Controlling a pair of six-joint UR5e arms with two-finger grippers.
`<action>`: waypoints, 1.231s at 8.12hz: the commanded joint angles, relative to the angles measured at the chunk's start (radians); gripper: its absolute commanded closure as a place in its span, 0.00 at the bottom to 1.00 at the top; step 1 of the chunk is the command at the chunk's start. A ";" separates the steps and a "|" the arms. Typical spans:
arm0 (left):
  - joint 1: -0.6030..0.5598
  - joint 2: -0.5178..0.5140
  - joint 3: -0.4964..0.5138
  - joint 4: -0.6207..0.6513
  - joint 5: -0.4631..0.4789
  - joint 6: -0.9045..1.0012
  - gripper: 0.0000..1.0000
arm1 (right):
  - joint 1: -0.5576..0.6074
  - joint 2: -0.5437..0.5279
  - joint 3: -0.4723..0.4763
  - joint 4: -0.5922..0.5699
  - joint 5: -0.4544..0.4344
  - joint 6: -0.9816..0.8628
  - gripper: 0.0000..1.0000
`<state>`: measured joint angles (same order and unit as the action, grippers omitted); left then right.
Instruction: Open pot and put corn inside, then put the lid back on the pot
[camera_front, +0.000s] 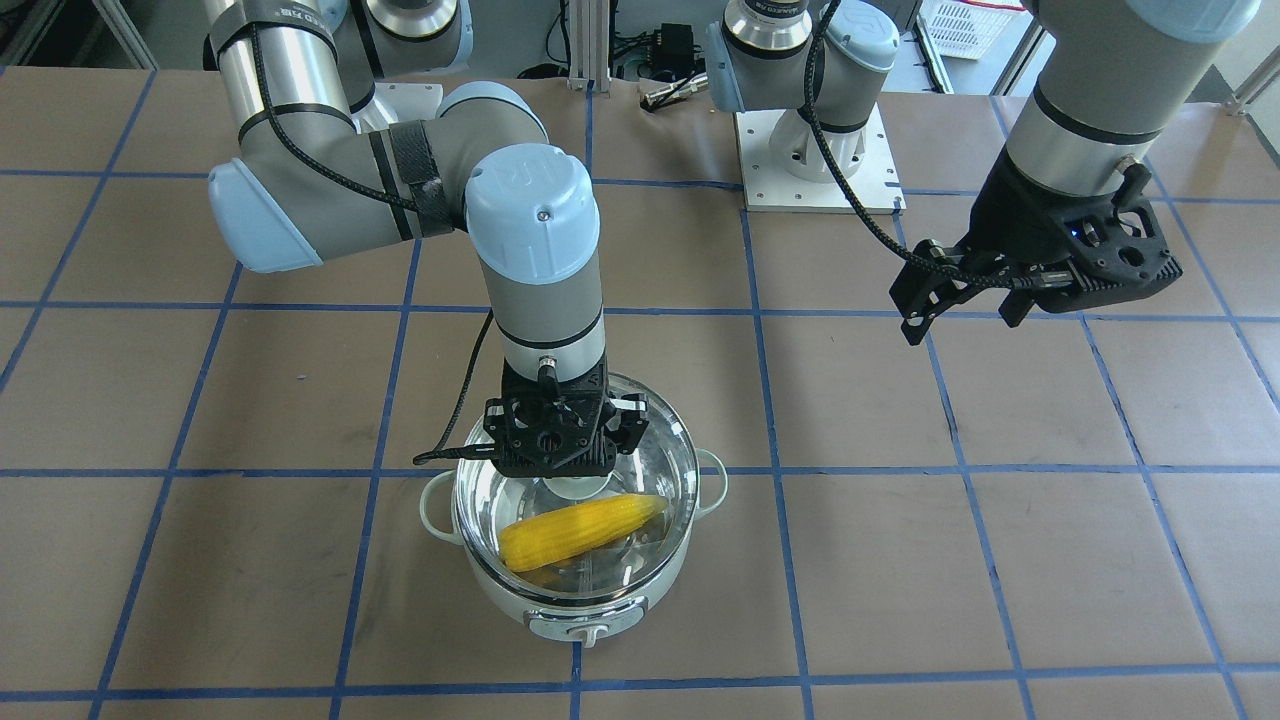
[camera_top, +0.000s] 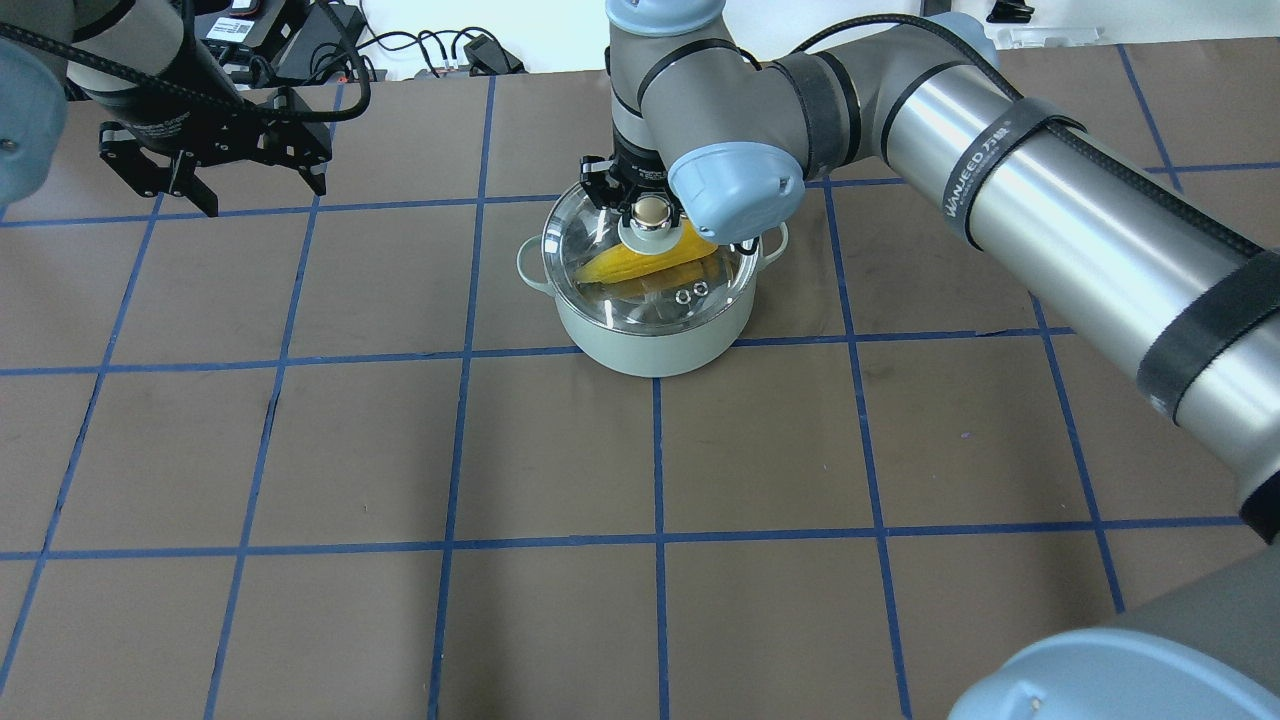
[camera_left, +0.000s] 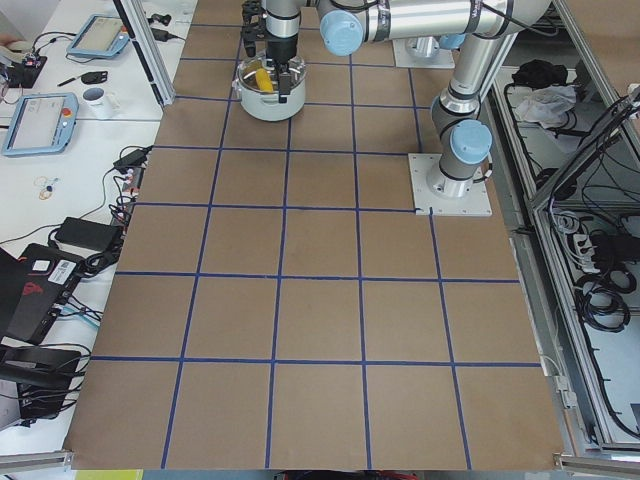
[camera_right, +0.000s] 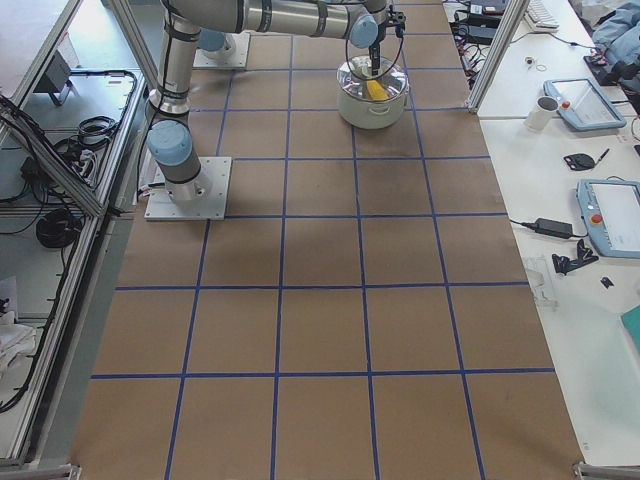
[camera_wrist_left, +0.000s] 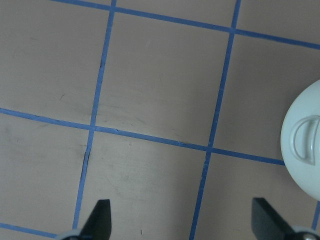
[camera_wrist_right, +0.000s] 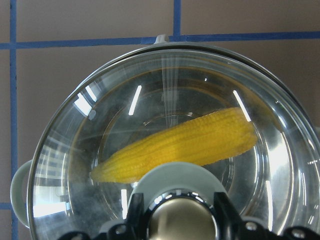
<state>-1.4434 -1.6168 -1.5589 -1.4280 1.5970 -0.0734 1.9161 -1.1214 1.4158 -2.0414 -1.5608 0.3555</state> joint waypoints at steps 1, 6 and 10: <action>0.000 -0.002 -0.001 0.004 0.001 0.000 0.00 | 0.000 0.000 0.008 -0.023 -0.027 -0.006 0.77; 0.000 -0.002 0.000 0.004 0.011 0.001 0.00 | 0.000 0.000 0.032 -0.088 -0.018 -0.001 0.76; 0.000 -0.003 -0.001 0.003 0.000 0.007 0.00 | -0.002 -0.008 0.066 -0.127 -0.025 -0.062 0.00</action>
<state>-1.4435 -1.6197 -1.5599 -1.4247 1.6032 -0.0666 1.9154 -1.1245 1.4636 -2.1363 -1.5828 0.3377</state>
